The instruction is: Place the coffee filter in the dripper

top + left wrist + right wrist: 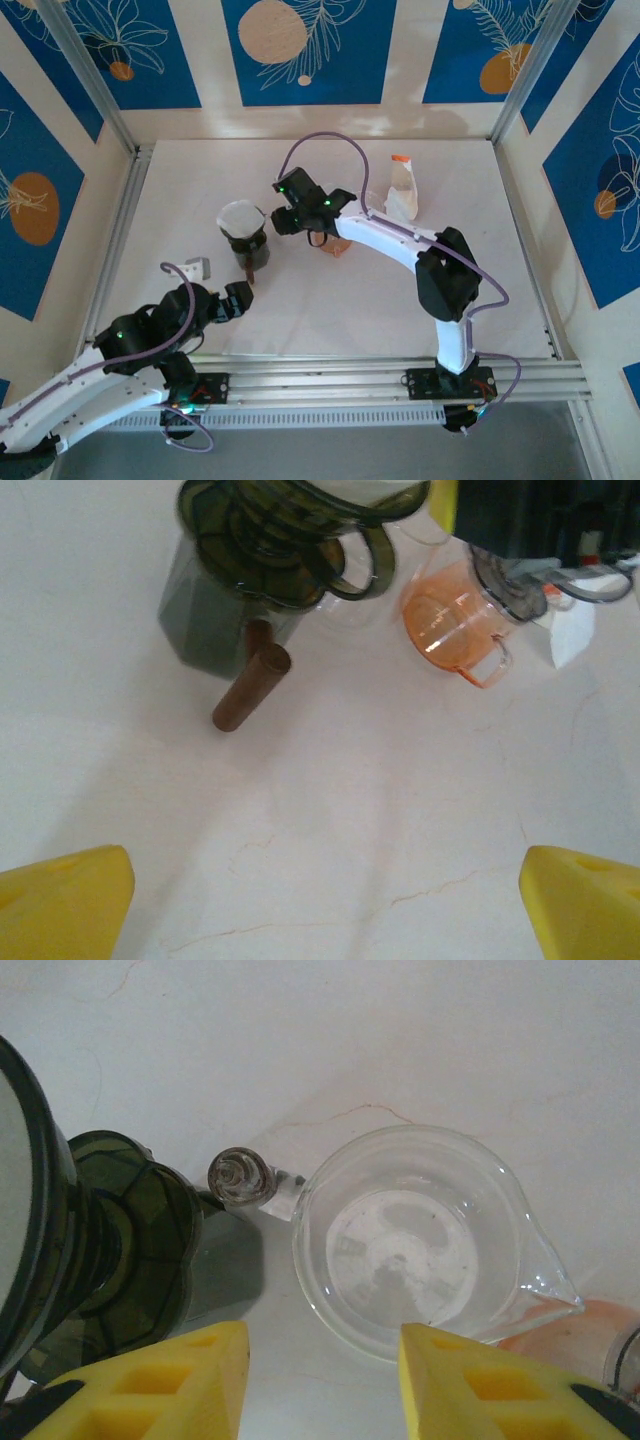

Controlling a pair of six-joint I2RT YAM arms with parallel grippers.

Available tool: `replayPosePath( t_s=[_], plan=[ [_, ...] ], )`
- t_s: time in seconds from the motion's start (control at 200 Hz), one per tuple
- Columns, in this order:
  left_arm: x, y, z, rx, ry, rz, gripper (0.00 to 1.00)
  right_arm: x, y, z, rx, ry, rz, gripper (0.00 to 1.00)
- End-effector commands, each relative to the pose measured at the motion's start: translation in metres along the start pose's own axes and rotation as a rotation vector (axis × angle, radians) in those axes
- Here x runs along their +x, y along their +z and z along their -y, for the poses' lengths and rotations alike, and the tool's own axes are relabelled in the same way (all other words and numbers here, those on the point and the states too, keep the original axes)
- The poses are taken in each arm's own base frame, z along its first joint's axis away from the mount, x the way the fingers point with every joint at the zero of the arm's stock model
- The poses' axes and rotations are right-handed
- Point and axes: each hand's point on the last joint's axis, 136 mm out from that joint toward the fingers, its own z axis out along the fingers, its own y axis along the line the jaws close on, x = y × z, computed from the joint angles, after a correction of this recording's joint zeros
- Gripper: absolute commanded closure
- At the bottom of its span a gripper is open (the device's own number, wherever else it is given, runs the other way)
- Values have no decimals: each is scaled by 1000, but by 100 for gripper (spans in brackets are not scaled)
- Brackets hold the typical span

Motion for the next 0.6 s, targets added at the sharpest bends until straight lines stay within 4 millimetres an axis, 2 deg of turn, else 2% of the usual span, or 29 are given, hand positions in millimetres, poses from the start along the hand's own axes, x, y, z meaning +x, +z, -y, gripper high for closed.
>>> replayPosePath(
  t_s=[0.0, 0.19, 0.595],
  plan=[
    [7, 3, -7, 5, -10, -29, 2, -5, 9, -8, -53, -46, -9, 55],
    [11, 6, -5, 14, -18, -40, 2, -3, 20, -11, -74, -59, -35, 56],
    [11, 6, -7, 5, -16, -39, 2, 5, 37, -1, -39, -63, -83, 60]
  ],
)
